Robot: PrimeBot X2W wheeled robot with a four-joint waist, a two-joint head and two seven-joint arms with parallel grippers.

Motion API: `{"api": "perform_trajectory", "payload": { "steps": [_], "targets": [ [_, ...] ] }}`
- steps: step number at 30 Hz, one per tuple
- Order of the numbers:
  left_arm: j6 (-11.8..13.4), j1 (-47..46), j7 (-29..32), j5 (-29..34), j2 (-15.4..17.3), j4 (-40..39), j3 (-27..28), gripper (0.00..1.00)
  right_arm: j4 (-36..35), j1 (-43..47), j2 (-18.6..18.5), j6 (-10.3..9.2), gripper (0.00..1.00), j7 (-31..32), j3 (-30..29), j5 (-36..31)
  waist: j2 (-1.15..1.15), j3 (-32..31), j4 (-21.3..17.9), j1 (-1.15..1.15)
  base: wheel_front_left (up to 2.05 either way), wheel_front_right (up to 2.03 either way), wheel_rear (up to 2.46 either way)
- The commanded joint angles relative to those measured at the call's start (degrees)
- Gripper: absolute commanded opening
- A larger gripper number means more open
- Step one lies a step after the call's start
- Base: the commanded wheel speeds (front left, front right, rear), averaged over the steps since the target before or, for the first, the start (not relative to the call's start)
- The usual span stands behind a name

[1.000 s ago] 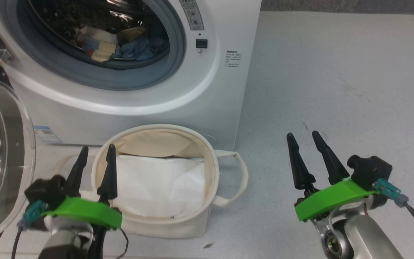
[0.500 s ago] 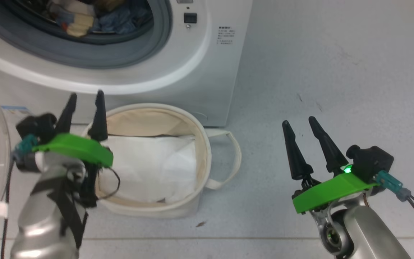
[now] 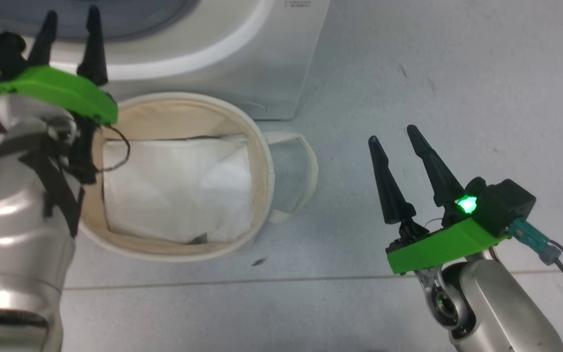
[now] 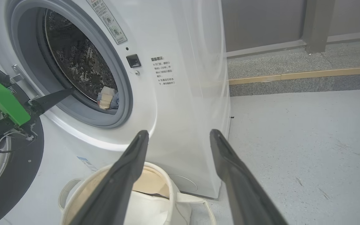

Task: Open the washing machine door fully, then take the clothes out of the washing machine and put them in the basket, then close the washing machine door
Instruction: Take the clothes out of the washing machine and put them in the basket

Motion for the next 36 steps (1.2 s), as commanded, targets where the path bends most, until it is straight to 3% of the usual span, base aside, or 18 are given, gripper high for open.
{"api": "perform_trajectory", "payload": {
  "steps": [1,18,31,36],
  "targets": [
    [-0.2,-3.5,-0.6,0.5,3.0,0.0,0.7,1.0,-2.3,-0.1,-0.4,0.43,1.0,-0.7,0.7,-0.9,0.0,2.8,-1.4,-0.01,0.0,0.0,0.0],
    [-0.4,-21.3,1.6,-2.9,5.2,8.7,-2.9,1.0,-4.4,1.5,-0.6,0.43,1.0,-2.8,-2.2,-2.2,0.0,12.3,-4.4,-0.01,0.0,0.0,0.0],
    [-0.4,-28.8,3.7,-3.5,9.5,14.2,-4.5,1.0,-6.4,4.3,-0.4,0.43,1.0,-3.2,-5.0,-2.7,0.0,15.8,-8.1,-0.01,0.0,0.0,0.0],
    [0.9,-29.6,5.8,-2.9,10.3,15.3,-5.3,1.0,-7.4,5.0,-0.2,0.43,1.0,-3.3,-5.6,-3.1,0.0,16.6,-9.0,-0.01,0.0,0.0,0.0]
  ]
}}
